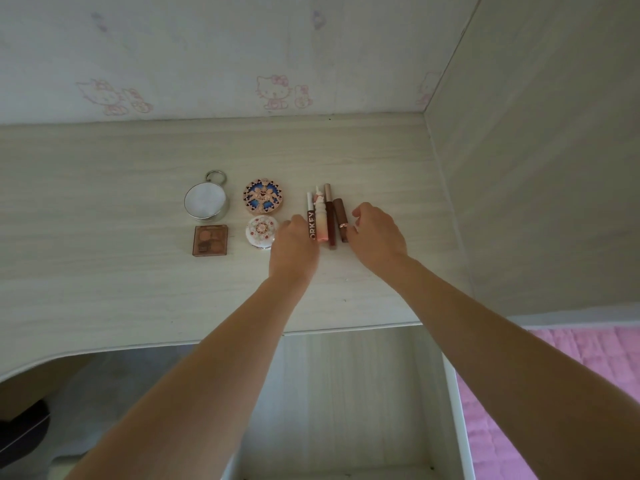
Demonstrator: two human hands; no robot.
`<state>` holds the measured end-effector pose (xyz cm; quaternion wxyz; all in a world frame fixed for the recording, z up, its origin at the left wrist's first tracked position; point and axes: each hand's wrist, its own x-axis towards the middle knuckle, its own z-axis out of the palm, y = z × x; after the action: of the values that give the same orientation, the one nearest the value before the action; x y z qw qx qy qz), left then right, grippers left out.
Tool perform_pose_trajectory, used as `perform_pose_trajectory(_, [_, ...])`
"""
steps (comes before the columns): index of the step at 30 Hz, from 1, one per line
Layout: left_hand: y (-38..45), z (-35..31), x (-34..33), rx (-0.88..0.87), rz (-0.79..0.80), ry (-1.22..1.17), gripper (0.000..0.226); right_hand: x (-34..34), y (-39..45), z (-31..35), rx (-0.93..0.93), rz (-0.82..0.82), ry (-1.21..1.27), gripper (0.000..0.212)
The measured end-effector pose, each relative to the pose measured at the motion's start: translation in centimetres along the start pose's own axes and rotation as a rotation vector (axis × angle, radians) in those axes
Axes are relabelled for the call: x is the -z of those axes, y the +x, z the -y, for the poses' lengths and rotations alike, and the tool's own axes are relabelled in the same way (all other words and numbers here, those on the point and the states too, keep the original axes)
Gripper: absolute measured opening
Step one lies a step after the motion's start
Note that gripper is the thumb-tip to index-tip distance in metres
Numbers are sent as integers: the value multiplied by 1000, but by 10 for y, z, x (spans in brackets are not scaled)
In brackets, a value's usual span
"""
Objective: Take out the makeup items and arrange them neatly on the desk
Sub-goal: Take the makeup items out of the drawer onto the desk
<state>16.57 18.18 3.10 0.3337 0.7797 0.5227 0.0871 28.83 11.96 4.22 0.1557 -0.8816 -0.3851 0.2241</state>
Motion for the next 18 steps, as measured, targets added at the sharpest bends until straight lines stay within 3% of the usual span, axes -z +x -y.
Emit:
perform_pose_trajectory(11, [-119, 24, 6, -242, -135, 20, 26, 3, -124, -56, 290, -63, -133, 35])
perform_pose_trajectory(18, [-235, 61, -20, -188, -79, 61, 24, -22, -221, -93, 298, 52, -83, 35])
